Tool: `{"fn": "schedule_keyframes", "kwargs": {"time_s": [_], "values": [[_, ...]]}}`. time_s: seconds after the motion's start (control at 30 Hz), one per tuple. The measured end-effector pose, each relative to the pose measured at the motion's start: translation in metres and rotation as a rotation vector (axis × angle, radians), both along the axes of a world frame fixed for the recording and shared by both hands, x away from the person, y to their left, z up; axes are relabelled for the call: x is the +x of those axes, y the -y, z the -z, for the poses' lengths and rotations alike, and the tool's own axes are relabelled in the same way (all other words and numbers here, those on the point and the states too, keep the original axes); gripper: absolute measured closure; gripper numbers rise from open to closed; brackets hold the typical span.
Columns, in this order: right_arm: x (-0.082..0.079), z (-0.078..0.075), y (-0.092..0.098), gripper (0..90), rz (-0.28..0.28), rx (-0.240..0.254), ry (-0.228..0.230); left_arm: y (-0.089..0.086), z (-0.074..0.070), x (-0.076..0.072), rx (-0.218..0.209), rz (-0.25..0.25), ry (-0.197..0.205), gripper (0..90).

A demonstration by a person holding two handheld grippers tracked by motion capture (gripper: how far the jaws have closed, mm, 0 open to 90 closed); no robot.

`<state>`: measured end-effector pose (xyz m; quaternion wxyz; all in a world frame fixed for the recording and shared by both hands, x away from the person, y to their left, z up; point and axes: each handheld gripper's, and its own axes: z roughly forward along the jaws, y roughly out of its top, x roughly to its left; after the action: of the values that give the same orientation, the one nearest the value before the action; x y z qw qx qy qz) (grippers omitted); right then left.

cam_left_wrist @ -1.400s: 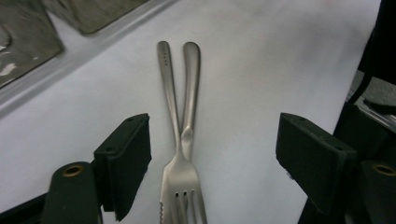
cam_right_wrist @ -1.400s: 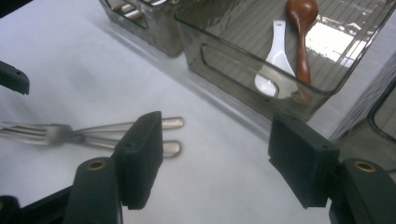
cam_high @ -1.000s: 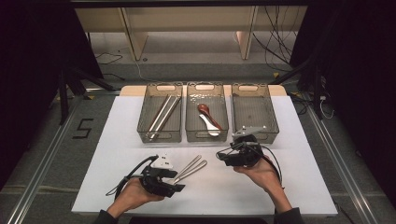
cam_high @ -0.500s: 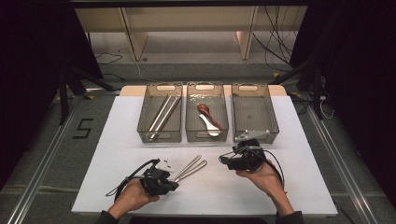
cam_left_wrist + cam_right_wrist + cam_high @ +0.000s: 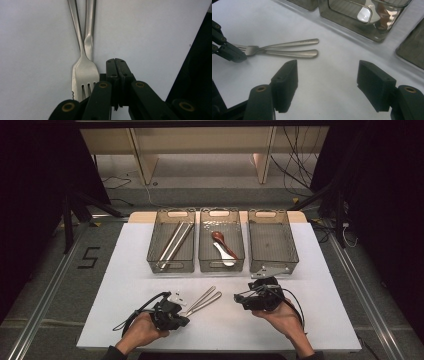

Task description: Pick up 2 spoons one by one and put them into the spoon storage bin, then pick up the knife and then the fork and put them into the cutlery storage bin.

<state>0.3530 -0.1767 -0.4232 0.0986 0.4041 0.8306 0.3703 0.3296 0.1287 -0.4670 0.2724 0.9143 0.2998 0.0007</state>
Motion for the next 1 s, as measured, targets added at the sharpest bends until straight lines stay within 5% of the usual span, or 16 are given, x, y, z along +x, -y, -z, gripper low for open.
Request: {"fn": "schedule_keyframes", "kwargs": {"time_s": [0.5, 1.0], "values": [[-0.012, 0.010, 0.010, 34.1, 0.010, 0.005, -0.010, -0.003, 0.002, 0.002, 0.053, -0.025, 0.011, 88.9], [-0.011, 0.014, 0.009, 34.3, 0.005, 0.002, -0.025, -0.021, -0.002, 0.010, 0.050, -0.094, 0.023, 88.9]]}}
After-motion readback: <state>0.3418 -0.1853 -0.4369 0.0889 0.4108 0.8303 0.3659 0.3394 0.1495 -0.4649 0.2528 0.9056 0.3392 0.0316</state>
